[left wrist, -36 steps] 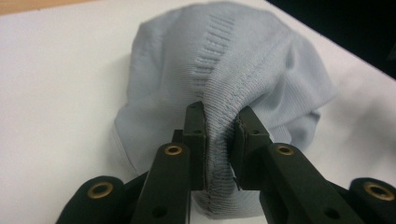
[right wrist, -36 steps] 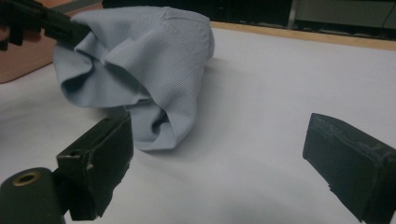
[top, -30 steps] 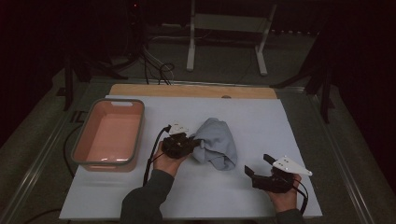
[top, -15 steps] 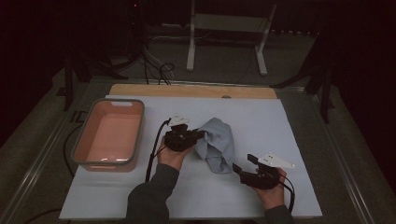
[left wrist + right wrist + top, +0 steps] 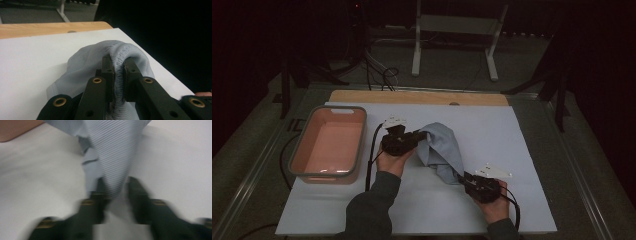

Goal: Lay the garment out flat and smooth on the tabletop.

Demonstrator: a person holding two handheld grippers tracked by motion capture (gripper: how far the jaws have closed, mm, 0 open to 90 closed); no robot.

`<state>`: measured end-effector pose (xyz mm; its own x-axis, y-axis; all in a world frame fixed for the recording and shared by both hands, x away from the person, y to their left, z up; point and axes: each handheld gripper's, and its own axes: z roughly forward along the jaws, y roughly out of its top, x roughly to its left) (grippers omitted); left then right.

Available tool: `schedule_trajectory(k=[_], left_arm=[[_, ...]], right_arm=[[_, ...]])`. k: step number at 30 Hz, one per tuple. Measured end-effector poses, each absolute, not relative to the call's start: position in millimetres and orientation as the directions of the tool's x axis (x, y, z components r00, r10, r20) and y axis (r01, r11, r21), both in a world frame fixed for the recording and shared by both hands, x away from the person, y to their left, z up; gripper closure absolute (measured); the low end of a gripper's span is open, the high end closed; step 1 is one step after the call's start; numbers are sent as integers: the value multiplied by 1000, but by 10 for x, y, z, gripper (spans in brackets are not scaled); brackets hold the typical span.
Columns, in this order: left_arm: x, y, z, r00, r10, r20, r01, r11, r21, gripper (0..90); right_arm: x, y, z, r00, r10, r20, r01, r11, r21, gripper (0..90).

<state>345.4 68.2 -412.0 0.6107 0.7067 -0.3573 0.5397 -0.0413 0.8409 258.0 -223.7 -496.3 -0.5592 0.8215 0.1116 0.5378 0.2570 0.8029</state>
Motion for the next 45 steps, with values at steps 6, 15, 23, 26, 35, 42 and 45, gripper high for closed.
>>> schedule_trajectory(k=[6,15,23,26,35,42,45], left_arm=[[3438,764,-4103,609,713,-348,533,-44,845,831],[3355,781,-4280,633,701,-330,541,-95,836,830],[3349,807,-4274,623,697,-356,546,-62,836,830],[3333,862,-4262,621,701,-352,544,-62,837,831],[3360,969,-4231,590,706,-392,551,4,835,830],[3366,1051,-4190,570,696,-436,550,72,832,830],[3365,1087,-4196,570,699,-431,553,61,831,830]], right_arm=[[2578,-2326,-4909,-513,854,84,526,236,817,873],[2542,-2567,-4756,-385,922,44,460,150,875,877],[2563,-2638,-4771,-334,941,53,469,117,876,718],[2597,-2671,-4794,-321,944,82,484,89,871,622],[2656,-2555,-4890,-376,917,132,536,99,838,525],[2735,-2368,-4984,-434,885,166,579,134,804,693],[2751,-2353,-4968,-454,876,162,569,146,809,867]])
